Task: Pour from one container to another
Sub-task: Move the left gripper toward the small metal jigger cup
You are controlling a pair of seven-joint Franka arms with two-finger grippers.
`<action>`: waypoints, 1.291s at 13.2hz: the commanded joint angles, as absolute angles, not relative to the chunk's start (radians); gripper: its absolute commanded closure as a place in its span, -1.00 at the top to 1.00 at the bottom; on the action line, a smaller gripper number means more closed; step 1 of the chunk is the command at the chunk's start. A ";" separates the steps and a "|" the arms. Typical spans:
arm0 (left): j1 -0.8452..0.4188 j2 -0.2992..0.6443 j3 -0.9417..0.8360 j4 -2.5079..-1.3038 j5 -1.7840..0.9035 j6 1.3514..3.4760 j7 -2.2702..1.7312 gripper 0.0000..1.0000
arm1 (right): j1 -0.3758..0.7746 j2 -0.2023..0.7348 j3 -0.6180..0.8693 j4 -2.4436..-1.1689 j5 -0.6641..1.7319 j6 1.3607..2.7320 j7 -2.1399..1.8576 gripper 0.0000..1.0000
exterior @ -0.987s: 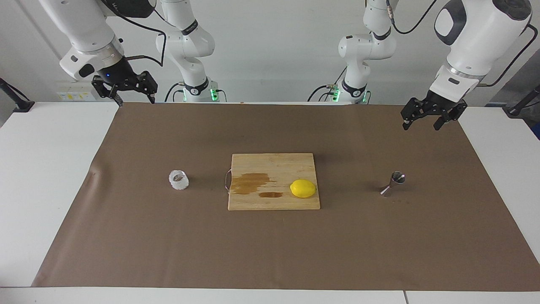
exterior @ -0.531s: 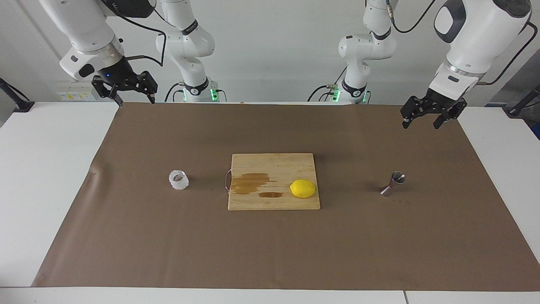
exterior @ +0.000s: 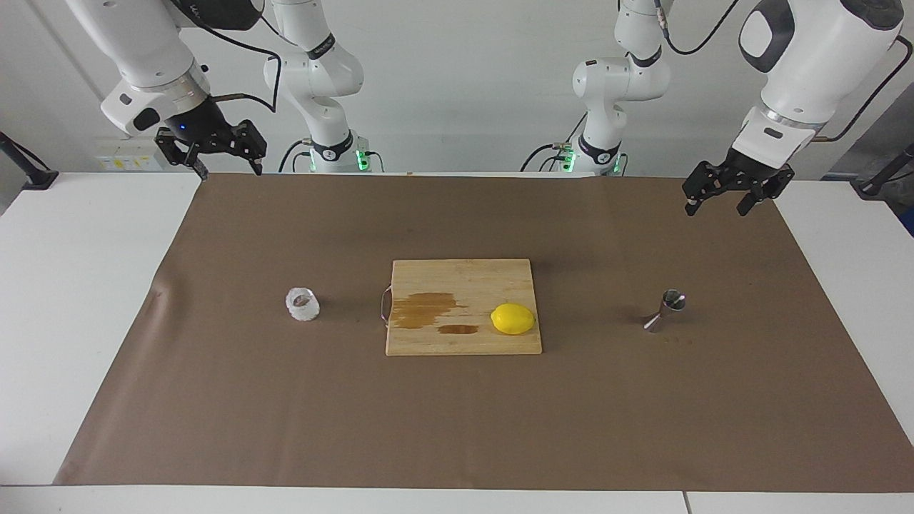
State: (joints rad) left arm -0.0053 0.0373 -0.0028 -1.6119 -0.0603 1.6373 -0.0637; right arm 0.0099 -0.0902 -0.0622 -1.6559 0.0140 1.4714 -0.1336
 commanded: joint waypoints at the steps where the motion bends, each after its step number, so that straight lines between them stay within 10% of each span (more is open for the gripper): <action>1: 0.037 0.142 -0.003 -1.529 -0.142 1.615 -0.228 1.00 | 0.005 -0.087 -0.055 -1.646 0.009 1.456 -0.118 1.00; 17: 0.268 0.038 -0.003 -2.051 -0.849 1.950 -0.939 1.00 | 0.005 -0.087 -0.055 -1.646 0.008 1.456 -0.118 1.00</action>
